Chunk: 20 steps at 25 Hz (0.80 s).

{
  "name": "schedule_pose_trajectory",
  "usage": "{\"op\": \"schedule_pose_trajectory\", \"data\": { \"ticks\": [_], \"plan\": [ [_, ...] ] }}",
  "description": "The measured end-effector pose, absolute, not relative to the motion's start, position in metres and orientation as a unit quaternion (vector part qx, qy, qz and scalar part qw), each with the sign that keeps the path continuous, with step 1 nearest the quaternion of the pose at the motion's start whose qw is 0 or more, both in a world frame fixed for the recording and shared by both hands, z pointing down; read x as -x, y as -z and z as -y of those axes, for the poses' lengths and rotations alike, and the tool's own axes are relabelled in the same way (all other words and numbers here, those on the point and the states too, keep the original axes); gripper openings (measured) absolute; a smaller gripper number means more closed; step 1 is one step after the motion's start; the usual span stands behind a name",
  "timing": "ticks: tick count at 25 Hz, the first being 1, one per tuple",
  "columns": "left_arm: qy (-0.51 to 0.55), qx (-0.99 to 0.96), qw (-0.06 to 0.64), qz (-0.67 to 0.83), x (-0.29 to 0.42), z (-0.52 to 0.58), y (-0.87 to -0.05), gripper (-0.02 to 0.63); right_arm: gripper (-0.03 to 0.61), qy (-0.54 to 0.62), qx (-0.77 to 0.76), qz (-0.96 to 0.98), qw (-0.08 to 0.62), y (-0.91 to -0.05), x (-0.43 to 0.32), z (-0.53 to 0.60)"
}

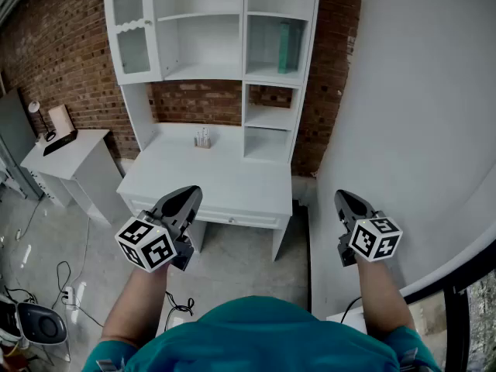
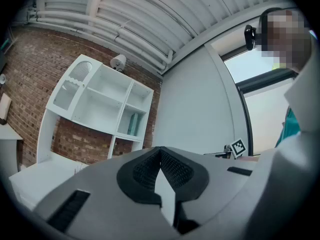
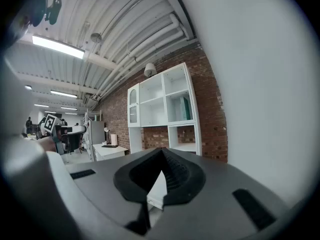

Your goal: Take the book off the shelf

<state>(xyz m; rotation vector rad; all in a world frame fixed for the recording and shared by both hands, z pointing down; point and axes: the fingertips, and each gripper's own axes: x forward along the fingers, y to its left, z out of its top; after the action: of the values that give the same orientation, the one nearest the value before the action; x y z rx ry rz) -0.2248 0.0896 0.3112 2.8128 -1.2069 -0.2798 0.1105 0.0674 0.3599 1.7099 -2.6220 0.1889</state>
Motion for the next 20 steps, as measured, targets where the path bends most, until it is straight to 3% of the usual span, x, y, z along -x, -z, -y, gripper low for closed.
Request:
{"op": "schedule_pose_trajectory", "data": {
  "ticks": [20],
  "plan": [
    [0.092, -0.912, 0.030, 0.400, 0.191, -0.089, -0.304, 0.015, 0.020, -0.060, -0.535, 0.843, 0.008, -0.352, -0.135, -0.062]
  ]
}}
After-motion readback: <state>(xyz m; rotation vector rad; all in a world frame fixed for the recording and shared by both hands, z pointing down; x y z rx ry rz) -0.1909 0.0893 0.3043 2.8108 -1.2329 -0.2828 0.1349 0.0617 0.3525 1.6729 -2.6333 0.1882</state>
